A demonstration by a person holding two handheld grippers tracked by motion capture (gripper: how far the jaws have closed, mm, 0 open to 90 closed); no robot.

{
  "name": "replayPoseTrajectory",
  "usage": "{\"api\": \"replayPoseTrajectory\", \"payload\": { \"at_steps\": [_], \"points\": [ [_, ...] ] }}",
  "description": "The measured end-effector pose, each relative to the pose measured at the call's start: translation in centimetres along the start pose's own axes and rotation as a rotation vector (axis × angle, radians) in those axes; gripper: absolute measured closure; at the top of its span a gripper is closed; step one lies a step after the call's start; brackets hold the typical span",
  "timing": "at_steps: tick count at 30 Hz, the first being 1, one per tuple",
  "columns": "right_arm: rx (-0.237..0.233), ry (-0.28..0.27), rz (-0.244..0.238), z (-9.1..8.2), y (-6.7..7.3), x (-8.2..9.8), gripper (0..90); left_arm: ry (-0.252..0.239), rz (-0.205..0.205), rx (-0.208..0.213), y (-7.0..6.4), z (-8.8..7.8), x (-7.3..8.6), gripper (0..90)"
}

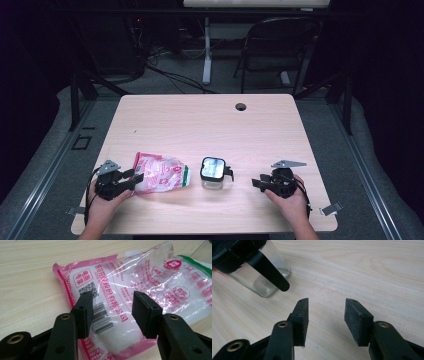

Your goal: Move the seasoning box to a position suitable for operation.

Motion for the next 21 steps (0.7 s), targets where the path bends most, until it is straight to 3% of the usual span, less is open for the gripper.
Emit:
{"api": "replayPoseTrajectory", "payload": {
  "at_steps": [11, 15, 21],
  "points": [
    [-0.013, 0.015, -0.064, 1.7, 2.4, -0.5, 56.9, -0.005, -0.047, 0.019, -0.1, -0.9, 0.7, 50.9],
    [-0.043, 0.019, -0.081, 2.3, 3.6, -0.7, 63.2, -0.003, -0.042, 0.017, -0.4, -0.9, 0.7, 50.9],
    [-0.030, 0.035, -0.160, 3.0, 5.4, -0.2, 62.6, -0.008, -0.004, 0.027, -1.1, -1.0, 0.5, 50.9]
  ]
}}
Point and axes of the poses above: each handheld gripper's, and its own axes: z roughly forward along the jaws, x roughly out of its underside, y roughly to its left, the point moved 8 cm from there along z, roughly forward along the jaws, and after that the axes turned 14 degrees about z, right-handed, at the moved point
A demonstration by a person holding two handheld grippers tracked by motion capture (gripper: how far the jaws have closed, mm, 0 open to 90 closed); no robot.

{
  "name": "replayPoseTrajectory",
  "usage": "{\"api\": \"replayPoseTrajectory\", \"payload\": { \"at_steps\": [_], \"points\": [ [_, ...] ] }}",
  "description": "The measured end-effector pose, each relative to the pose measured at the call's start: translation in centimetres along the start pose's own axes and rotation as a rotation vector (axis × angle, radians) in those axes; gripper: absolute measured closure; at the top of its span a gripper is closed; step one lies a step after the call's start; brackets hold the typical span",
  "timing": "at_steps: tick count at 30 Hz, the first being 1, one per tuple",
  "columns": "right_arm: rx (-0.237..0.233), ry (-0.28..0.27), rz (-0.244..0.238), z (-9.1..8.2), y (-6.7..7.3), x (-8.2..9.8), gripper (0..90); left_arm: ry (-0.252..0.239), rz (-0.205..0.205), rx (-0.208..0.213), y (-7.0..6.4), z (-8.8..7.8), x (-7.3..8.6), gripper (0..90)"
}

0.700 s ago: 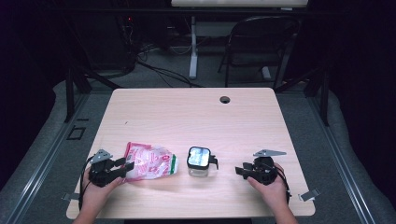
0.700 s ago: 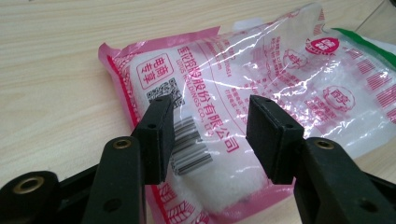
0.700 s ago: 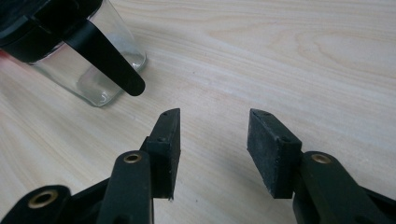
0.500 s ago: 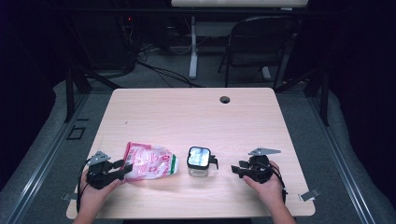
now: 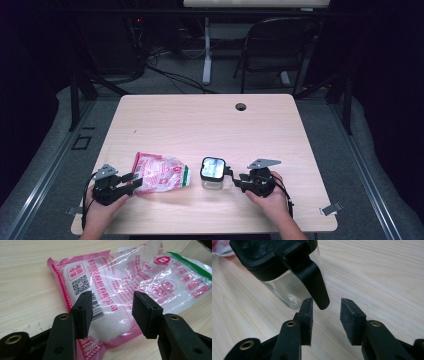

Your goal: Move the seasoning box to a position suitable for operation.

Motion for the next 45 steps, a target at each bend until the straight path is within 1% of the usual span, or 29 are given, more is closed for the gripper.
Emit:
{"api": "replayPoseTrajectory", "payload": {
  "at_steps": [1, 3, 5, 7, 9, 10, 11, 15, 16, 17, 19, 21, 23, 24, 25, 26, 27, 28, 29, 31, 34, 35, 36, 37, 40, 42, 43, 45],
  "points": [
    [0.009, 0.000, -0.003, 0.2, 0.1, 0.0, 62.1, 0.005, 0.007, 0.004, -0.1, 0.0, 0.0, 50.9],
    [-0.001, 0.017, -0.012, 0.7, 0.4, 0.2, 61.5, 0.009, 0.014, 0.008, -0.2, 0.2, 0.0, 50.9],
    [-0.001, 0.017, -0.011, 0.9, 0.5, 0.2, 61.3, 0.010, 0.017, 0.005, -0.3, 0.3, 0.1, 50.9],
    [0.012, 0.024, -0.011, 1.3, 0.5, 0.1, 61.3, 0.017, 0.013, 0.000, -0.2, 0.2, 0.2, 50.5],
    [0.004, 0.020, -0.009, 1.8, 0.7, -0.1, 61.4, 0.015, -0.001, -0.006, -0.2, 0.2, 0.3, 50.5],
    [0.009, 0.028, -0.008, 2.0, 0.8, -0.1, 61.5, 0.019, -0.002, -0.008, -0.1, 0.1, 0.4, 50.2],
    [0.009, 0.023, -0.020, 2.2, 0.9, -0.2, 61.7, 0.017, -0.008, -0.011, -0.1, 0.1, 0.5, 50.2],
    [0.025, 0.018, -0.033, 2.8, 1.2, -0.4, 62.8, 0.026, -0.017, -0.018, 0.0, -0.2, 0.9, 50.2],
    [0.037, 0.016, -0.041, 2.9, 1.1, -0.5, 65.8, 0.021, -0.016, -0.021, 0.0, -0.3, 0.9, 50.4],
    [0.037, 0.016, -0.041, 2.9, 1.1, -0.5, 65.8, 0.021, -0.017, -0.024, 0.1, -0.3, 0.9, 50.4],
    [0.048, 0.012, -0.041, 3.0, 1.0, -0.6, 70.0, 0.019, -0.015, -0.023, 0.0, -0.4, 0.9, 50.7],
    [0.041, 0.015, -0.043, 3.0, 1.0, -0.6, 70.3, 0.019, -0.014, -0.021, 0.0, -0.4, 0.9, 50.9],
    [0.046, 0.016, -0.058, 2.9, 1.0, -0.6, 70.9, 0.019, -0.013, -0.020, -0.1, -0.3, 0.9, 50.9],
    [0.041, 0.013, -0.060, 3.0, 1.1, -0.6, 71.0, 0.021, -0.010, -0.017, -0.1, -0.3, 0.8, 50.9],
    [0.038, 0.018, -0.067, 2.9, 1.1, -0.6, 71.1, 0.022, -0.007, -0.016, -0.1, -0.3, 0.8, 51.0],
    [0.040, 0.024, -0.083, 2.8, 1.1, -0.5, 71.4, 0.018, -0.003, -0.013, -0.2, -0.1, 0.7, 51.0],
    [0.040, 0.024, -0.083, 2.8, 1.1, -0.5, 71.4, 0.018, -0.003, -0.013, -0.2, -0.1, 0.7, 51.0],
    [0.036, 0.024, -0.098, 2.8, 1.3, -0.3, 71.5, 0.023, 0.001, -0.009, -0.3, -0.1, 0.6, 51.0],
    [0.036, 0.024, -0.098, 2.8, 1.3, -0.3, 71.6, 0.019, 0.003, -0.009, -0.3, 0.0, 0.6, 51.0],
    [0.035, 0.031, -0.118, 2.7, 1.4, -0.1, 71.9, 0.020, 0.008, -0.005, -0.4, 0.1, 0.4, 51.0],
    [0.025, 0.046, -0.140, 2.5, 1.7, 0.2, 72.0, 0.018, 0.017, 0.003, -0.6, 0.3, 0.2, 51.0],
    [0.016, 0.043, -0.145, 2.5, 1.9, 0.3, 72.1, 0.021, 0.017, 0.006, -0.6, 0.3, 0.1, 51.0],
    [0.015, 0.049, -0.150, 2.4, 2.0, 0.4, 72.1, 0.014, 0.022, 0.007, -0.7, 0.4, 0.0, 51.0],
    [0.013, 0.044, -0.155, 2.4, 2.0, 0.5, 72.2, 0.013, 0.023, 0.009, -0.8, 0.5, -0.1, 51.0],
    [0.002, 0.056, -0.168, 2.2, 2.3, 0.9, 72.3, 0.012, 0.031, 0.020, -1.0, 0.8, -0.3, 51.0],
    [-0.004, 0.062, -0.187, 2.1, 2.5, 1.1, 72.5, 0.016, 0.039, 0.024, -1.1, 0.9, -0.4, 51.0],
    [-0.016, 0.067, -0.197, 2.0, 2.7, 1.3, 72.7, 0.018, 0.042, 0.027, -1.1, 1.0, -0.5, 51.0],
    [-0.019, 0.072, -0.201, 1.9, 2.8, 1.5, 72.7, 0.015, 0.045, 0.028, -1.2, 1.2, -0.6, 51.0]
  ]
}}
Point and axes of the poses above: each handheld gripper's, and its own axes: z roughly forward along the jaws, x roughly out of its underside, y roughly to its left, the point moved 8 cm from there along z, roughly forward along the jaws, and after that the axes turned 14 degrees about z, right-handed, at the moved point
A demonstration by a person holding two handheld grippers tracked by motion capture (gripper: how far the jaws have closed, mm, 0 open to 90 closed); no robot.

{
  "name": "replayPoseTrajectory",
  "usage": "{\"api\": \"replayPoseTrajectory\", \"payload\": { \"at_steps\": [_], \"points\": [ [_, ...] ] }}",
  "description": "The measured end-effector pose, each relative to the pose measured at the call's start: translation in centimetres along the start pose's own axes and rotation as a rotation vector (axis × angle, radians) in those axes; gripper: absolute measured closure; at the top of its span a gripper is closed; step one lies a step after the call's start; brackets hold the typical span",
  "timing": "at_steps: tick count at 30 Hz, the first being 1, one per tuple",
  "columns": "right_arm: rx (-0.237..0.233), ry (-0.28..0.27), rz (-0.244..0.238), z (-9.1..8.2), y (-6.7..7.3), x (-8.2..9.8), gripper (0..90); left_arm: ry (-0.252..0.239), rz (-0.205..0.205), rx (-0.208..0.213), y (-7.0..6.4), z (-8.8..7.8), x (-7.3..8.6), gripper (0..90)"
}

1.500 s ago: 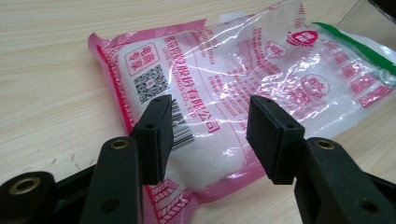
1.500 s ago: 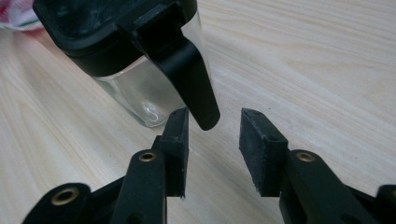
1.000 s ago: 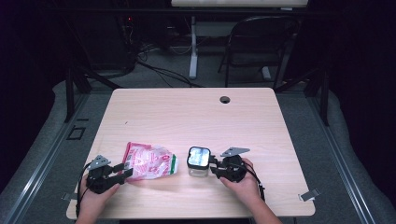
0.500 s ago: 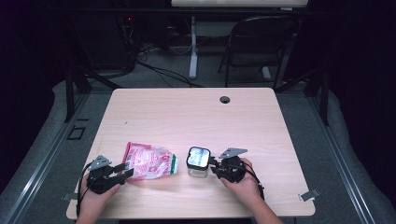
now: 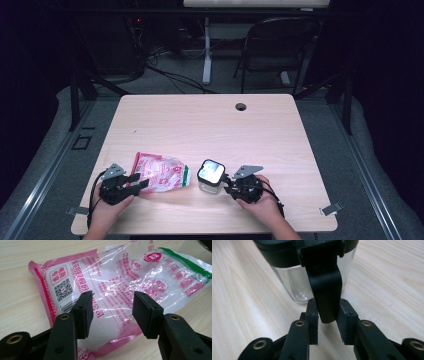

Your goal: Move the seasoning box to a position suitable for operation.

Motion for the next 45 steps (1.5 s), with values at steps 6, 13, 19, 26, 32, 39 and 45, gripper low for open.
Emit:
{"api": "replayPoseTrajectory", "payload": {
  "at_steps": [6, 13, 19, 26, 32, 39, 45],
  "points": [
    [-0.034, 0.016, -0.043, -0.2, 0.9, 0.6, 73.3, -0.002, 0.006, 0.004, 0.0, 0.2, -0.2, 51.0],
    [-0.078, 0.050, -0.081, -0.7, 1.6, 1.3, 73.5, 0.002, 0.011, 0.004, 0.0, 0.3, -0.3, 50.9],
    [-0.065, 0.033, -0.009, -1.2, 0.4, 1.4, 71.6, 0.000, 0.008, -0.001, 0.1, 0.2, -0.2, 50.8],
    [0.020, -0.033, 0.125, -1.3, -2.2, 0.6, 68.9, 0.004, 0.012, 0.006, -0.2, 0.3, -0.2, 50.9],
    [0.019, -0.038, 0.209, -1.7, -2.6, 0.3, 62.8, 0.004, 0.020, 0.011, -0.6, 0.1, -0.6, 50.9],
    [0.088, 0.012, 0.212, -4.7, -2.0, 0.0, 61.8, -0.027, -0.023, 0.033, -1.7, -0.7, -3.5, 50.2],
    [0.124, -0.015, 0.261, -6.7, -2.2, -1.7, 63.5, -0.001, 0.022, 0.054, -3.3, -0.1, -6.8, 48.4]
  ]
}}
Point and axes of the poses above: each handheld gripper's, and its own axes: z roughly forward along the jaws, x roughly out of its underside, y roughly to its left, the point moved 8 cm from there along z, roughly forward along the jaws, and after that the axes turned 14 degrees about z, right-handed, at the moved point
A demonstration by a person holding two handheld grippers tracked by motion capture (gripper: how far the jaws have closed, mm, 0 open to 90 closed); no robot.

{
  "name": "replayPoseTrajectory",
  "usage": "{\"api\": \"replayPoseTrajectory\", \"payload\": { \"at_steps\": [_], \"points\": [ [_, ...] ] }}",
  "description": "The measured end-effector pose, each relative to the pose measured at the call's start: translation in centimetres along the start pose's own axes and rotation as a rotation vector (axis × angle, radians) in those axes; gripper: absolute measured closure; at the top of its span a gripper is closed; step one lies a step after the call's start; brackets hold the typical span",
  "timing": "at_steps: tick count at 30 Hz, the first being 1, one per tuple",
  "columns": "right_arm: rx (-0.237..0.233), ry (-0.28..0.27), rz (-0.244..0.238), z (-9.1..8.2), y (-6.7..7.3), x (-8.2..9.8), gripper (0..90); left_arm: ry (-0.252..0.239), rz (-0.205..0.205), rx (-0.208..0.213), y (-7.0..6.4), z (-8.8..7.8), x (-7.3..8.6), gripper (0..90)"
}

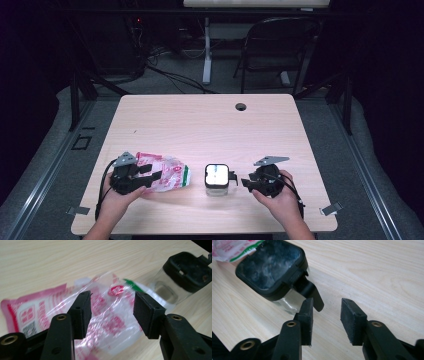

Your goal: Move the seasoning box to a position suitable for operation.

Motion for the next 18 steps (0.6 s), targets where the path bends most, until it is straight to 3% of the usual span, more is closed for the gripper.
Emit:
{"api": "replayPoseTrajectory", "payload": {
  "at_steps": [3, 10, 18],
  "points": [
    [-0.020, 0.009, -0.018, -0.3, 0.3, -0.7, 65.6, 0.003, -0.002, 0.030, -0.6, 1.0, -1.3, 50.5],
    [-0.060, -0.018, -0.002, -0.1, 1.7, -2.7, 63.7, 0.001, 0.007, 0.117, -2.5, 3.6, -3.9, 57.2],
    [-0.077, -0.042, 0.061, 0.2, 3.1, -4.4, 69.3, 0.005, 0.033, 0.196, -4.0, 5.1, -5.9, 65.0]
  ]
}}
Point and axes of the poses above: each handheld gripper's, and its own axes: z roughly forward along the jaws, x roughly out of its underside, y roughly to its left, the point moved 8 cm from there along z, roughly forward along the jaws, and after that the axes turned 14 degrees about z, right-handed, at the moved point
